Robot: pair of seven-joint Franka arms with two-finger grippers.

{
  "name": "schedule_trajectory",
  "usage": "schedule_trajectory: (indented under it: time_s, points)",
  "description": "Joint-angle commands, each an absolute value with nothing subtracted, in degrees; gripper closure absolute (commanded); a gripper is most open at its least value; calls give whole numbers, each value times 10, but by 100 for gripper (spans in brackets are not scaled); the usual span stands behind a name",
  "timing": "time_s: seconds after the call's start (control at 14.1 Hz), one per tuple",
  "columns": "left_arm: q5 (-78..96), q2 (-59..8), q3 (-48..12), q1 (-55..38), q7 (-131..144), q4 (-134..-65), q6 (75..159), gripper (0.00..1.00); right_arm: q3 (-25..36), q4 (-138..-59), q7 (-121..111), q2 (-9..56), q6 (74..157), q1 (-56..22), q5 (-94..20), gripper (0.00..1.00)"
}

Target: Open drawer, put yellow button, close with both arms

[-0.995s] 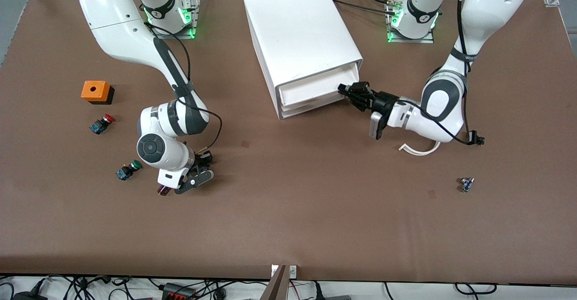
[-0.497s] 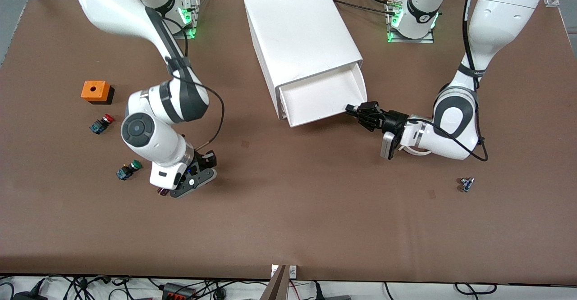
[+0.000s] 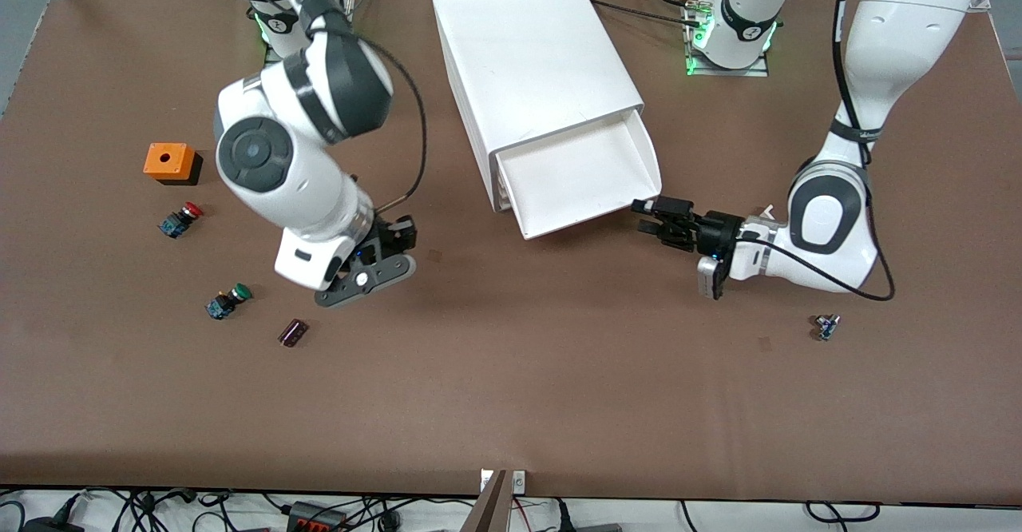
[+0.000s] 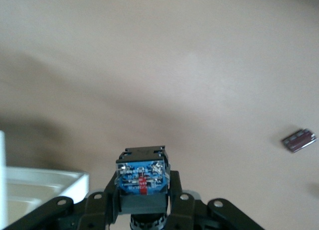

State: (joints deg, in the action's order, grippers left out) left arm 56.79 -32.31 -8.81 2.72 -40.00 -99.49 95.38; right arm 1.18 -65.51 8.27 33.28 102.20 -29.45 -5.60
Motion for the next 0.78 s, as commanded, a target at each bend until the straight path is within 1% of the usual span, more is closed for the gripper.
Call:
schedule_trajectory:
  time_s: [0.0, 0.21, 0.36, 0.57, 0.71]
  points:
    - [519, -299, -88, 31, -303, -965, 943, 0, 15, -610, 209, 345, 1005, -343, -61, 100]
    - [435, -279, -90, 31, -176, -933, 940, 0, 15, -605, 239, 347, 1013, -383, -60, 100]
    - [365, -262, -90, 31, -73, -913, 918, 0, 14, -597, 263, 351, 1030, -410, -61, 100]
    - [196, -261, -97, 24, 10, -856, 885, 0, 14, -586, 283, 373, 1044, -438, -61, 100]
    - [95, -260, -99, 22, 11, -838, 885, 0, 14, -570, 284, 394, 1049, -453, -61, 100]
